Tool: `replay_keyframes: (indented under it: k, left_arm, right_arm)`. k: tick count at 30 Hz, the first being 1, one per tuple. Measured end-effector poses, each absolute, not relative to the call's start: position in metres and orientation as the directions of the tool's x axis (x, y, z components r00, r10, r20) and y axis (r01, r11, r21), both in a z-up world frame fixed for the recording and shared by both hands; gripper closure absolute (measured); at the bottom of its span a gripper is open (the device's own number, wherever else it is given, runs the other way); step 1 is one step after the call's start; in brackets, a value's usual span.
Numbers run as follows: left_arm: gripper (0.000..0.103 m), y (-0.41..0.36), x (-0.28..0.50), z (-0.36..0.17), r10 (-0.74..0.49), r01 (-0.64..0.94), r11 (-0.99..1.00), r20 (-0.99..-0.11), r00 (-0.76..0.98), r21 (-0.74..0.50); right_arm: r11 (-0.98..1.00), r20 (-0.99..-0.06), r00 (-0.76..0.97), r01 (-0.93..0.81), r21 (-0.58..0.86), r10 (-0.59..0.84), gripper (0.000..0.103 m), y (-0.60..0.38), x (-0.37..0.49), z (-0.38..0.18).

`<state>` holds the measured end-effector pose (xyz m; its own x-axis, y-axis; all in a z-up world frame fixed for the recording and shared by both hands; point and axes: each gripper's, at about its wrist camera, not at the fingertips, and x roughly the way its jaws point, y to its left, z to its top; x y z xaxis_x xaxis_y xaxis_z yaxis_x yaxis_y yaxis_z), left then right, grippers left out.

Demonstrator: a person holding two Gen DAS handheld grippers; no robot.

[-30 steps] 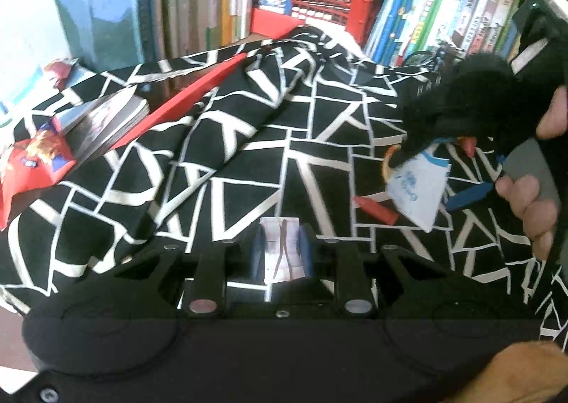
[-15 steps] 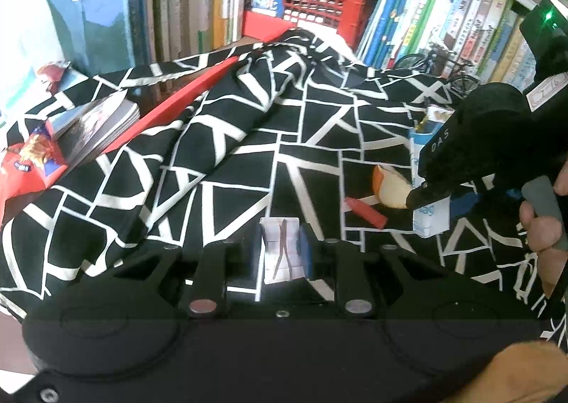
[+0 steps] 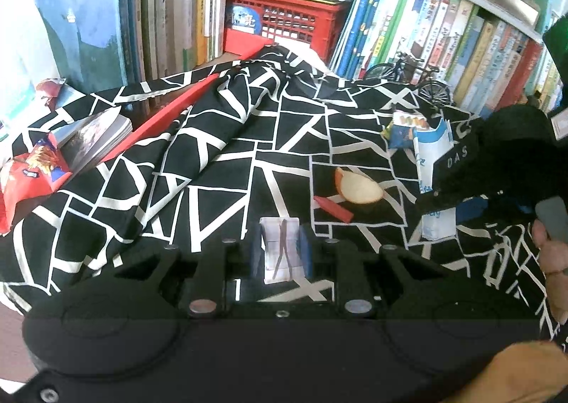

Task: Collect trash
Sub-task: 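Lift and carry the white packet and white-blue bag down over the bin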

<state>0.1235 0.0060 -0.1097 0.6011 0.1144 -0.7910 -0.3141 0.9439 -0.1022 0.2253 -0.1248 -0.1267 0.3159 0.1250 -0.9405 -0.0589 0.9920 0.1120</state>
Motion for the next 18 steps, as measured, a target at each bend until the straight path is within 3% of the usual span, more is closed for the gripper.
replay_keyframes:
  k: [18]
  left_arm:
    - [0.082,-0.018,0.058,-0.084,0.041,-0.21,0.969,-0.761,0.647,-0.126]
  right_arm:
    - [0.987,-0.923,0.352,-0.033,0.155,0.157,0.075,-0.158,0.138,-0.105]
